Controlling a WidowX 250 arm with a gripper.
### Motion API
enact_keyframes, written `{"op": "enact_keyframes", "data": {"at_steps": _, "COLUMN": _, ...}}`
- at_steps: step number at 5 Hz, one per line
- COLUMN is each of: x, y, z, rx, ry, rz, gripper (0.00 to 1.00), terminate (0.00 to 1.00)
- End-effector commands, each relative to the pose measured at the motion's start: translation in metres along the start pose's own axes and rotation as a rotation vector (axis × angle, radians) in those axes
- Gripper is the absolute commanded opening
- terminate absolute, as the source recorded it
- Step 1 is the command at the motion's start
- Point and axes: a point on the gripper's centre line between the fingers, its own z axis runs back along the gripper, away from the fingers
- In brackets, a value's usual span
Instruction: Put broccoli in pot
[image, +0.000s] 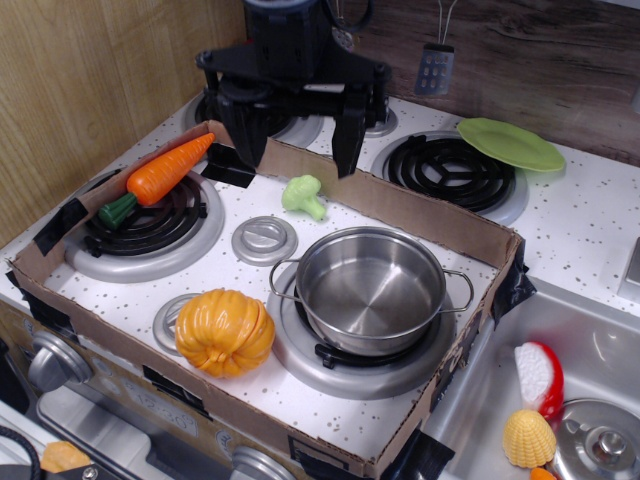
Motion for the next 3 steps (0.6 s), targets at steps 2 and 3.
{"op": "enact_keyframes", "data": {"at_steps": 2, "x": 0.055, "y": -0.022, "z": -0.041, "rx": -0.111, "ry": 0.007, "rz": -0.129, "gripper": 1.0, "terminate": 0.0}}
{"op": "enact_keyframes", "data": {"at_steps": 3, "x": 0.068, "y": -0.015, "z": -0.046, "rx": -0.091, "ry": -0.009, "rz": -0.169, "gripper": 1.0, "terminate": 0.0}}
